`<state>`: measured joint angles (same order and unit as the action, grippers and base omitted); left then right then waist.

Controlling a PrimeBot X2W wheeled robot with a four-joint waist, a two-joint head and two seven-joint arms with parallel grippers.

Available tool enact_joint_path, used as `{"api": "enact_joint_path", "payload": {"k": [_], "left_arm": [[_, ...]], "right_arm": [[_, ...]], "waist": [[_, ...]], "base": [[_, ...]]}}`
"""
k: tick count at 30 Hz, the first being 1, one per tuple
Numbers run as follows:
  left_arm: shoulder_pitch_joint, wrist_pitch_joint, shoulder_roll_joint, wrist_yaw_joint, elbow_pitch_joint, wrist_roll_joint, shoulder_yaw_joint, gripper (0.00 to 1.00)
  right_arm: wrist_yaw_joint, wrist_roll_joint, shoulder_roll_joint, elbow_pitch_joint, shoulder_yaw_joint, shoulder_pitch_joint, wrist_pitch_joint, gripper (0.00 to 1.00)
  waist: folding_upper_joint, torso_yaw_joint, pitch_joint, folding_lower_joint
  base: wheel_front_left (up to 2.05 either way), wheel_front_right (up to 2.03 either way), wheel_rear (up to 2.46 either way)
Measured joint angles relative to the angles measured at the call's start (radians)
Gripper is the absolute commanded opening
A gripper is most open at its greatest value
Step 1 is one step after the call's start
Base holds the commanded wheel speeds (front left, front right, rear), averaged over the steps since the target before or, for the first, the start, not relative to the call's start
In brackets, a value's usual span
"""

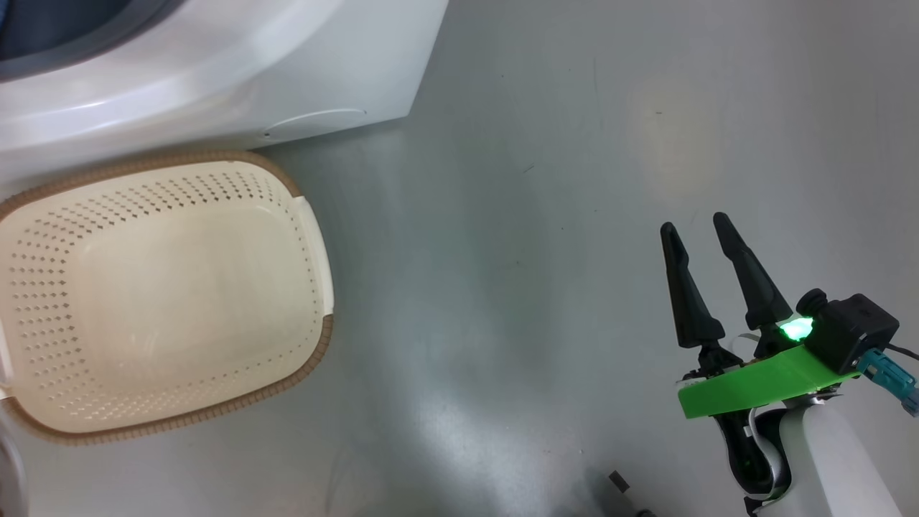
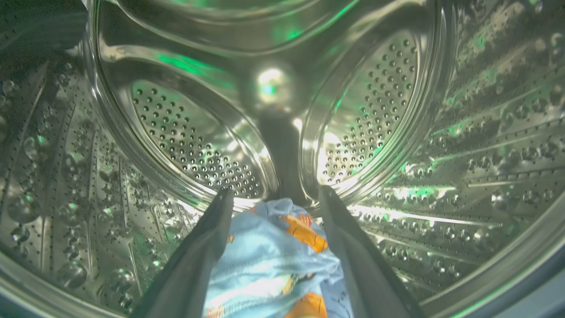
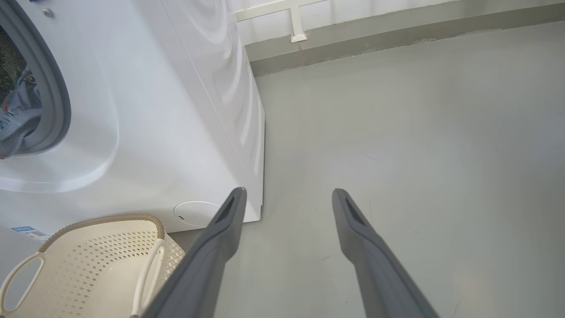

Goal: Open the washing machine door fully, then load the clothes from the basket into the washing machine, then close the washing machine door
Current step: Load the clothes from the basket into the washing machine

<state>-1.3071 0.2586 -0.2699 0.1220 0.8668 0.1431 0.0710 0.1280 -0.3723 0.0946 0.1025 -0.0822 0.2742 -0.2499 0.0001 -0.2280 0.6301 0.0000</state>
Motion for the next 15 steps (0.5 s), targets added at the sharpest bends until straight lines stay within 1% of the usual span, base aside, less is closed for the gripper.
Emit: {"api": "enact_joint_path", "payload": {"k": [6, 11, 15], "left_arm": [[0.078, 0.0, 0.018, 0.0, 0.006, -0.003, 0.019, 1.0], [0.181, 0.0, 0.055, 0.0, -0.026, 0.002, 0.041, 1.0], [0.256, 0.0, 0.086, 0.0, -0.079, 0.005, 0.056, 1.0]], "right_arm": [[0.0, 0.0, 0.003, -0.001, -0.001, 0.0, 0.0, 1.0], [0.0, 0.001, 0.011, -0.003, -0.002, 0.0, 0.0, 1.0], [0.0, 0.001, 0.027, -0.005, 0.004, 0.0, 0.0, 1.0]], "waist": [[-0.0001, 0.013, -0.01, 0.0], [0.0, 0.031, -0.025, 0.0], [-0.0001, 0.052, -0.034, 0.0]], "base": [[0.0, 0.0, 0.0], [0.0, 0.0, 0.0], [0.0, 0.0, 0.0]]}}
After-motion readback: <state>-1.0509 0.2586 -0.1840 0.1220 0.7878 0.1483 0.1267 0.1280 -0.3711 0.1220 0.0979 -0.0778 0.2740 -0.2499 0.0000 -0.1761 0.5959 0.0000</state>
